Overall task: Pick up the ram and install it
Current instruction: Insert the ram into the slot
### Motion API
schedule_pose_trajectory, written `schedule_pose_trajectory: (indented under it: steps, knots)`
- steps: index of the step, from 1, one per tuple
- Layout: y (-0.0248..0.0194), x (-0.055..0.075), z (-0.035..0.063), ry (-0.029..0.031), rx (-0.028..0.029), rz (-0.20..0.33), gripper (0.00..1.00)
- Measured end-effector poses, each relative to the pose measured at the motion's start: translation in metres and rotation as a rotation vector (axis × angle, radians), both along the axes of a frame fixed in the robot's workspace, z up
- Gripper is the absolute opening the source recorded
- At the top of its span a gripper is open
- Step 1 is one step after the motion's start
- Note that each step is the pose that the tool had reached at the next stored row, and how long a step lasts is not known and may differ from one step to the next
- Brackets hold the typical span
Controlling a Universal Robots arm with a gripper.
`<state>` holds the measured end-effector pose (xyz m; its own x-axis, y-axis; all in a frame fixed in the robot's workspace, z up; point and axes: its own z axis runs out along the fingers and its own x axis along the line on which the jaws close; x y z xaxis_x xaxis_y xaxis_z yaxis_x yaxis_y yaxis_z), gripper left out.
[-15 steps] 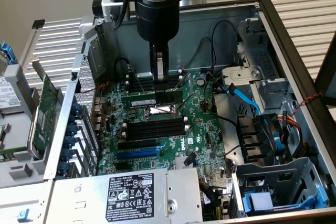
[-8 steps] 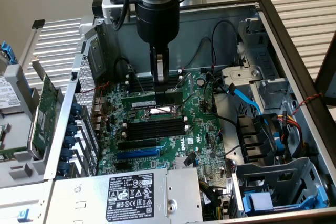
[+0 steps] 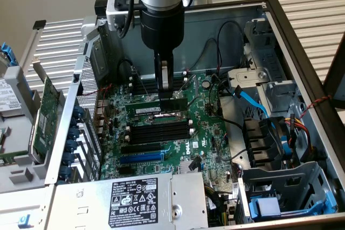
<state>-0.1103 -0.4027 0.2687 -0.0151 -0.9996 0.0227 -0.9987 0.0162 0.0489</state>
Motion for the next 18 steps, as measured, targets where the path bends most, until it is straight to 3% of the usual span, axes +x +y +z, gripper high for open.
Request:
schedule_pose_trajectory:
  steps: [18]
  knots:
    - [-0.0016, 0.0000, -0.0086, 0.0001, -0.0014, 0.000, 0.13]
